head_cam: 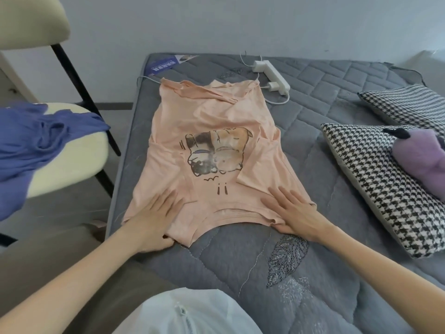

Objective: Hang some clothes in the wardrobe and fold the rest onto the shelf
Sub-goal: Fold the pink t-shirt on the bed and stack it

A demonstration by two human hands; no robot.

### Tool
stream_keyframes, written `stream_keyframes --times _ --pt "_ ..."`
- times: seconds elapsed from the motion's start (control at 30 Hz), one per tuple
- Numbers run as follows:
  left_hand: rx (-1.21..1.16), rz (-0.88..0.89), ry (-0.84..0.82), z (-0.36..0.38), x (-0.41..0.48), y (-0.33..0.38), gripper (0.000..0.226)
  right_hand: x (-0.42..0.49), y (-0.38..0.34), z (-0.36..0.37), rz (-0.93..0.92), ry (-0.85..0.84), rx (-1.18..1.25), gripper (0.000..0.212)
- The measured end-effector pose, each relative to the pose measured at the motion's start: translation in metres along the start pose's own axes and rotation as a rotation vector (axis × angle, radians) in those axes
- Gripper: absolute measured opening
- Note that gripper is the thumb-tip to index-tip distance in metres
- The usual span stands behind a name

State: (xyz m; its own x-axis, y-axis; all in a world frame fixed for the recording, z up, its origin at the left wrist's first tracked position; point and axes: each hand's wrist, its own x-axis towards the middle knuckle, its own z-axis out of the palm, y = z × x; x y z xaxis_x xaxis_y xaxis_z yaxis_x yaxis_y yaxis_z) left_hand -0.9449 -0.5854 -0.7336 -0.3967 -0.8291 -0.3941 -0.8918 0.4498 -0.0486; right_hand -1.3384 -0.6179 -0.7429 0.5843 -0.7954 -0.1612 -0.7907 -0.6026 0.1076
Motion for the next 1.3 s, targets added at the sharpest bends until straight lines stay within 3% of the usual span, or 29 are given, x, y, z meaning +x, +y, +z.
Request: stream_keyframes --times 0.13,0.27,0.4,0.57,0.67,0.8,1.0,1.13,1.23,1.3 --pt "0.029 0.005 0.052 0.000 0.002 0.012 0.086 0.002 0.005 0.000 -0.040 0.064 0.040 0.066" --pt "-0.056 0.024 0.268 -0.003 0.008 0.020 0.065 0.009 -0.004 -0.009 0.062 0.082 0.228 0.062" --pt "-0.343 -0.095 0.130 -0.010 0.004 0.012 0.068 0.012 -0.009 -0.023 0.300 0.109 0.573 0.052" --pt "-0.584 -0.131 0.261 -0.039 0.001 0.002 0.033 0.013 -0.013 -0.045 0.331 0.231 0.678 0.044" --pt "-0.589 -0.079 0.286 -0.064 -0.007 0.001 0.031 0.007 -0.011 -0.062 0.354 0.230 0.670 0.035" --pt "-0.486 -0.036 0.190 -0.085 -0.020 0.005 0.030 -0.005 -0.007 -0.075 0.329 0.182 0.601 0.026" --pt "-0.438 -0.011 -0.031 -0.088 -0.035 0.016 0.056 -0.028 -0.019 -0.092 0.309 -0.063 0.489 0.030" --pt "-0.422 0.061 -0.168 -0.088 -0.043 0.028 0.047 -0.035 -0.029 -0.097 0.325 -0.285 0.414 0.010" --pt "-0.285 0.032 -0.287 -0.082 -0.041 0.028 0.040 -0.036 -0.038 -0.103 0.324 -0.469 0.394 0.011" --pt "-0.297 0.027 -0.312 -0.079 -0.040 0.026 0.040 -0.033 -0.040 -0.104 0.316 -0.505 0.404 0.013"
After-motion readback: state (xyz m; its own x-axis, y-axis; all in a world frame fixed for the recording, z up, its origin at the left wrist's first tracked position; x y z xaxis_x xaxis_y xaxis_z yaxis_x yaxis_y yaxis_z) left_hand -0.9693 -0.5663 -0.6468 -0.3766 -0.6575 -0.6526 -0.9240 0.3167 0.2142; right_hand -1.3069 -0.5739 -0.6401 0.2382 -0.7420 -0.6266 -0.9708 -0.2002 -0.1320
